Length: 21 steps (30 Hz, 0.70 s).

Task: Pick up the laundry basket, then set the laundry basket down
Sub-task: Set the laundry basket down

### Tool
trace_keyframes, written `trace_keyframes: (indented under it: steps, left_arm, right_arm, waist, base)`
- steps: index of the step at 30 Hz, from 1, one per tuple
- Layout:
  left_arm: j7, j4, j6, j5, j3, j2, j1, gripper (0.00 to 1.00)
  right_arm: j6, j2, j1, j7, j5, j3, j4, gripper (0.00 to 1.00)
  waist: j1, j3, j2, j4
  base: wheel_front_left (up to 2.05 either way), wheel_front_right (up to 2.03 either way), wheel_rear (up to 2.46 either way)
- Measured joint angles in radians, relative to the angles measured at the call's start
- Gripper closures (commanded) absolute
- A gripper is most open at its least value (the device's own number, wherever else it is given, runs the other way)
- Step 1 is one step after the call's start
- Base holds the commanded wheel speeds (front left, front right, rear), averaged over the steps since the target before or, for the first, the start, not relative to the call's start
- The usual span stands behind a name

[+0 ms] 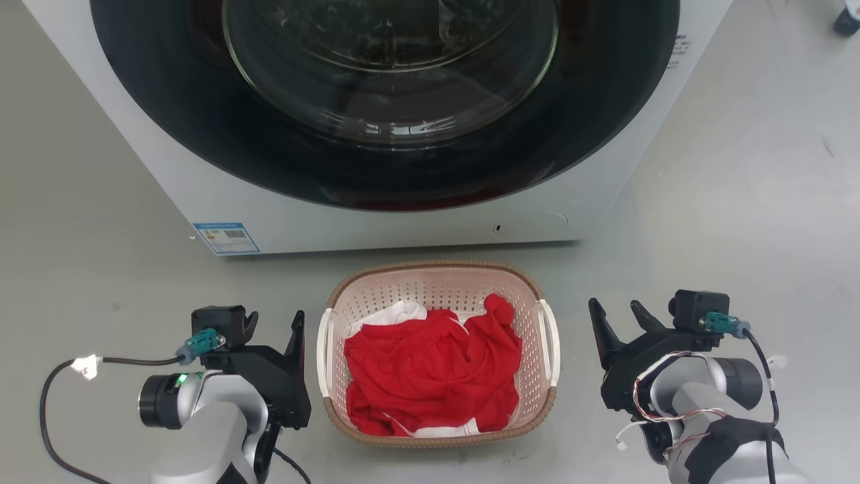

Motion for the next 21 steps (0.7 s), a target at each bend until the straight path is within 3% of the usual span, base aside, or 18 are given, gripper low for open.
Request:
trace_keyframes:
  steps: [9, 21]
  left_arm:
    - [0.0, -0.11, 0.02, 0.026, 0.009, 0.018, 0.062, 0.0]
    - [0.0, -0.323, 0.081, 0.065, 0.048, 0.037, 0.208, 0.0]
  right_arm:
    - [-0.033, -0.022, 0.058, 0.0, -0.035, -0.032, -0.101, 0.0]
    - [-0.096, -0.065, 0.175, 0.0, -0.114, -0.071, -0.283, 0.0]
  waist:
    - [0.0001, -0.075, 0.0001, -0.006]
    - [0.0, -0.167, 0.0001, -0.014]
  base:
    - [0.0, 0.0, 0.0]
    - [0.0, 0.0, 0.0]
